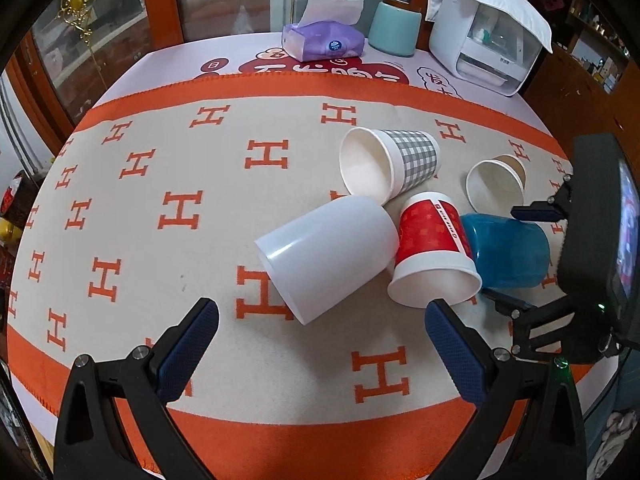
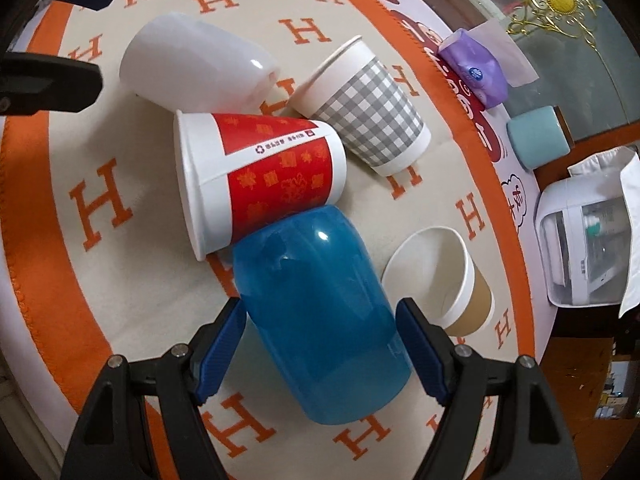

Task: Flip cup upside down
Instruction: 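Reach the right tool to the blue plastic cup and close around it, then lift the blue cup with the right tool and tilt it upward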

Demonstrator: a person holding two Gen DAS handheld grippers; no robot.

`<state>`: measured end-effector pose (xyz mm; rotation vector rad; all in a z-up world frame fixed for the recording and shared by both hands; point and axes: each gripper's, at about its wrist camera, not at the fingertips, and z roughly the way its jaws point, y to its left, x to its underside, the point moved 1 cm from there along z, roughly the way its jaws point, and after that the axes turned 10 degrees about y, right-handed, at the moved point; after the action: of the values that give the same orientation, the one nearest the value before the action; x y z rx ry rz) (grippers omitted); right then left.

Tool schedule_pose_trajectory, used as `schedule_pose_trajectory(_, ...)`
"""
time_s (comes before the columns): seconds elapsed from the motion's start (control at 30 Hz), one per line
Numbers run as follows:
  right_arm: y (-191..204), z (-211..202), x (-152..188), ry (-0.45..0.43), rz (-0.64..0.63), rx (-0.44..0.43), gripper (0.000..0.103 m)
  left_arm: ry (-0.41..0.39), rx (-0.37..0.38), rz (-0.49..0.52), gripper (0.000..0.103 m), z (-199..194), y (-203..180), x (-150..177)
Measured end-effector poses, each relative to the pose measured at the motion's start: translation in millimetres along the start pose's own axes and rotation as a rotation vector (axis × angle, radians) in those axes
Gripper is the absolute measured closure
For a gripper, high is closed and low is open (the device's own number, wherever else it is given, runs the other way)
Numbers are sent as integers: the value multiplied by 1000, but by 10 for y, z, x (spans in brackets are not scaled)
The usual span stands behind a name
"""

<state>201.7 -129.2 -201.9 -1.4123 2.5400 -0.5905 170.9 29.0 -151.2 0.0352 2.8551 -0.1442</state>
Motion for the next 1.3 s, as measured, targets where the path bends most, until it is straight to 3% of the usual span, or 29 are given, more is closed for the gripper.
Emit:
schedule_pose_trajectory(0.13,5,42,-28,8,0,26,27,-3,4,15,1,4,-23,14)
schedule_pose_trajectory(0.43,-229,-80,44,56,209,-182,32,-3,15,3,1,-23,33,87)
schedule_pose_trajectory(0.73,-318,-271,400,95,640,-493,33,-13,16,-20,1,-149,153,223)
schedule_pose_trajectory(1.07,93,-194,719,97,1094,-985,33,12,7,-4,1,-222,180,480)
schedule_pose_trajectory(1.17,273,-109,716,132,1142,-1062,33,15,-2,-5,1,-257,203,551)
schedule_pose_trajectory(1.3,425,-7,697,189,1189,-1075,33,22,-17,-11,1,-274,248,628)
